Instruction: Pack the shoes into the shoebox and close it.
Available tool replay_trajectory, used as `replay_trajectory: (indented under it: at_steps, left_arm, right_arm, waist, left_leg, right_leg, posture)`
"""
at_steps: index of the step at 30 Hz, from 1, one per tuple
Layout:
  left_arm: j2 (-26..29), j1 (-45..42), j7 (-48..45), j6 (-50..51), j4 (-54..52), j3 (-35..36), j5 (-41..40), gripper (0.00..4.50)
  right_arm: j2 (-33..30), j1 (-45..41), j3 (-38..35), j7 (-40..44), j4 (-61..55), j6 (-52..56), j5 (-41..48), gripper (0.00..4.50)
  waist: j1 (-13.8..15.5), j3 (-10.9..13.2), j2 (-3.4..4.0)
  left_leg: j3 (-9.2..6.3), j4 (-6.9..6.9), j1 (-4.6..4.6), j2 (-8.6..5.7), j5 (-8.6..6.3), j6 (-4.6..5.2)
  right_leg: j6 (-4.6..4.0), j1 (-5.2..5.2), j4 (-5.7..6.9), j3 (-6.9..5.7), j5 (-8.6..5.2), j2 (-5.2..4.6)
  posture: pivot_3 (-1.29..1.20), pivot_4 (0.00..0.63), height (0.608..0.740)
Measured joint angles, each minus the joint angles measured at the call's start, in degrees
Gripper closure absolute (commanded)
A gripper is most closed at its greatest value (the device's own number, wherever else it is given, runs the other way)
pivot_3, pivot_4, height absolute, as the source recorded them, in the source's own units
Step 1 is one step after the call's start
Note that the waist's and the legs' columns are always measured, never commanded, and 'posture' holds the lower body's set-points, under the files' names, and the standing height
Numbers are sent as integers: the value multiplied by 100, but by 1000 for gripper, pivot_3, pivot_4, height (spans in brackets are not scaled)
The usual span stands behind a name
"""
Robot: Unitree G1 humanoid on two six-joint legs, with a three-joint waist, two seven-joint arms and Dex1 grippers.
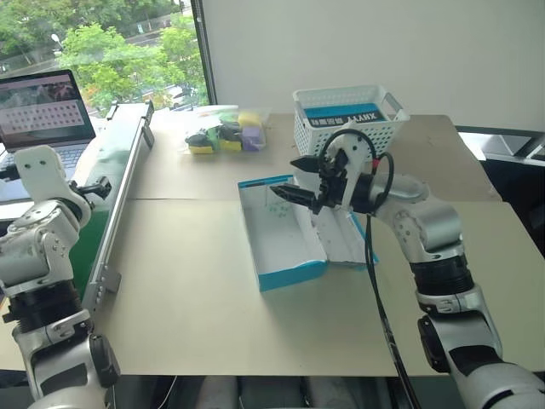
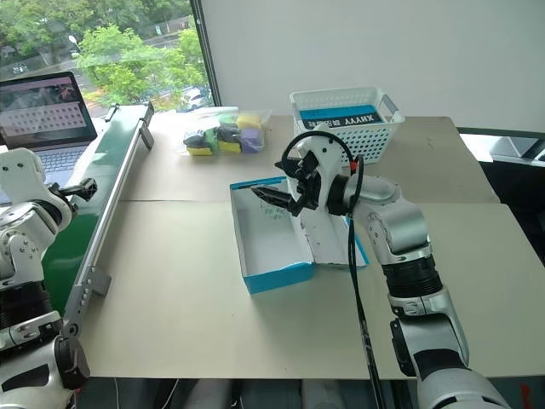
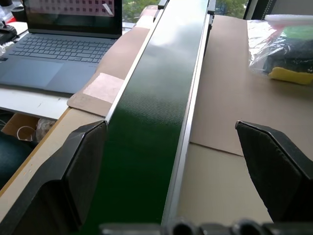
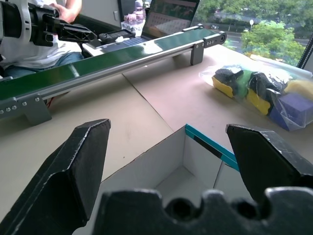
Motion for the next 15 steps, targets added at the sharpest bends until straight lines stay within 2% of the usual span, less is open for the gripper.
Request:
replay_trajectory:
  at_steps: [8, 15]
  left_arm:
    - [226, -316, -133, -743, 673, 9, 55, 0]
    - [234, -342, -38, -807, 789, -18, 81, 0]
  right_arm:
    - [-7, -6, -1, -6, -6, 0, -64, 42]
    - [-50, -6, -2, -41, -32, 0, -92, 42]
  waist:
    - [12, 1, -1]
    - [2, 1, -1]
  left_leg:
    - [1, 0, -1, -1, 0, 0]
    - [0, 0, -1, 0, 0, 0]
  right_leg:
    - [0, 0, -1, -1, 0, -2]
    - [0, -1, 0, -1, 0, -1]
  posture:
    - [0, 150, 740]
    - [0, 150, 740]
